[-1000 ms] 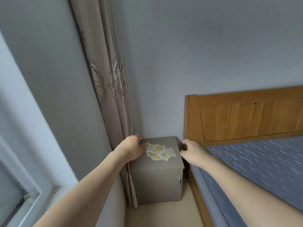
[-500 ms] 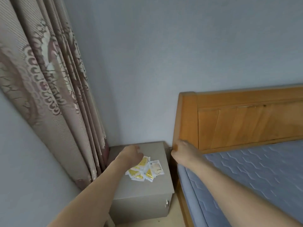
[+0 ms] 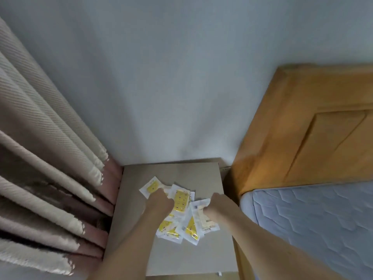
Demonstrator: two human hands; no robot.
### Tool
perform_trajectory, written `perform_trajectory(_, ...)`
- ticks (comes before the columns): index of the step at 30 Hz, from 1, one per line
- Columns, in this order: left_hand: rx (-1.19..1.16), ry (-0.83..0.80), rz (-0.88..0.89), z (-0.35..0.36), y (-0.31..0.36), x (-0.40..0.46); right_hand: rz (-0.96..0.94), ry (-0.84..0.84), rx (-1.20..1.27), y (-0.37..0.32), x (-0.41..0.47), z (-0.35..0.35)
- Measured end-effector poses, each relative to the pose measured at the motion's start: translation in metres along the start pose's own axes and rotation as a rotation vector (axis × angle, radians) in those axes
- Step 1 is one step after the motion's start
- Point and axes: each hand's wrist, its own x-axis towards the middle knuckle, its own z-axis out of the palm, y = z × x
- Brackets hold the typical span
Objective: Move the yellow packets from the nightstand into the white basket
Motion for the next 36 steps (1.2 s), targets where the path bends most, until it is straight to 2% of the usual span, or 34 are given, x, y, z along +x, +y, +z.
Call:
perform_trajectory(6,0.105,0.053,-0.009,0.08,-0.006,0.101,0.19,-0.043,0.053,0.03,0.105,0.063)
perform_trajectory(10,0.345,0.148,-0.076,0.107,0.003,0.121,0.288,-0.046,0.135,0.038,0.123,0.1)
perform_trajectory(12,0.434,0.173,-0.105,0.114,0.004,0.124,0.327,0.003,0.091,0.038,0.124,0.111)
perform_trajectory(16,0.435,0.198,-0.162,0.118,0.004,0.125,0.343,0.037,-0.031,0.039,0.126,0.116)
perform_trajectory(23,0.392,0.262,-0.18,0.116,-0.01,0.127,0.46,0.002,0.139,0.049,0.128,0.115)
perform_trajectory(25,0.348,0.261,-0.151,0.114,-0.013,0.128,0.43,0.016,0.156,0.049,0.128,0.113)
perform_trajectory(28,0.162,0.258,-0.082,0.114,-0.017,0.129,0.294,0.04,0.123,0.052,0.126,0.113)
perform_trajectory(30,0.096,0.242,-0.045,0.113,-0.018,0.128,0.247,0.034,0.203,0.056,0.122,0.108)
perform_trajectory(33,0.169,0.264,-0.054,0.11,-0.017,0.122,0.22,0.025,0.368,0.061,0.116,0.095)
perform_trajectory(36,0.293,0.281,-0.086,0.111,-0.013,0.116,0.169,0.052,0.361,0.063,0.11,0.081)
